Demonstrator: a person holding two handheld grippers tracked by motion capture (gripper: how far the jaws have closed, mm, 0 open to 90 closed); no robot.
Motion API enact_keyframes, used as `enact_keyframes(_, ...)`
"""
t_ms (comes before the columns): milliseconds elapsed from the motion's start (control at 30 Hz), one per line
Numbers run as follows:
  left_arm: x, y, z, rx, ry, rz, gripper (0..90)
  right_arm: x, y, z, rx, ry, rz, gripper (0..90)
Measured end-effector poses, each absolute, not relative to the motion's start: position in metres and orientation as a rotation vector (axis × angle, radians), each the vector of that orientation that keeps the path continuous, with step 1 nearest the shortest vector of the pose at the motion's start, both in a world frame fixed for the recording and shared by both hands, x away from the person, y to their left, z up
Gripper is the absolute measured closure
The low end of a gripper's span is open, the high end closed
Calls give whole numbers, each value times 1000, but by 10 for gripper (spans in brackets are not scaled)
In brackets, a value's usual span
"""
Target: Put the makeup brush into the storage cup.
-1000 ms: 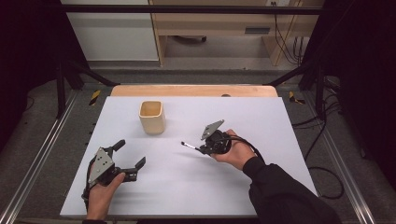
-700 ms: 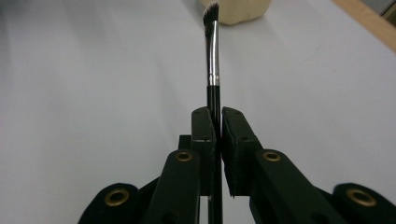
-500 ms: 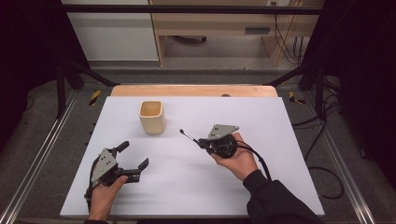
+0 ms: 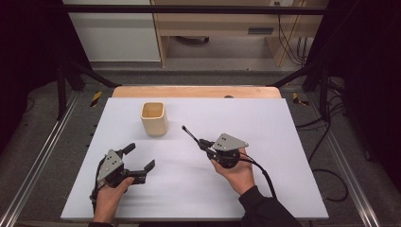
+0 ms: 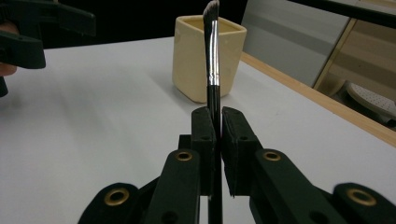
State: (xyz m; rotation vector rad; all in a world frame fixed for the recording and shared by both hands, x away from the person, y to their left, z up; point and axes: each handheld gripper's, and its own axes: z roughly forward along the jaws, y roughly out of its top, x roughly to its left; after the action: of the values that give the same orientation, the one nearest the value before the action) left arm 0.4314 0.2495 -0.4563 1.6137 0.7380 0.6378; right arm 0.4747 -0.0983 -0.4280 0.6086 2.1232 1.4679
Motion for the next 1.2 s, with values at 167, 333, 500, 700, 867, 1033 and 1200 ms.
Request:
enact_keyframes(167,432,240,-446,1644,724,616,22,469,-103,-435,601,2064,1521,838)
enact_keyframes(333,433,230,-434,1670,701,617,22,464,-102,-437,592,2068,1550,838)
enact_keyframes(500,436,218,-424,1719,679,629,27,458,-99,-436,591,2029,1573,838)
enact_keyframes(700,434,205,-410,1708,651,571,24,454,-98,-437,593,1994,1581,838)
enact_keyframes(867,433,197,-403,1692,656,542,26,450,-95,-437,589,1978,1587,838)
enact_keyframes(1033,432,187,-400,1684,646,501,27,448,-95,-435,576,1958,1580,838)
enact_keyframes(1200,435,177,-399,1675,659,467,20,446,-93,-436,566,1951,1566,838)
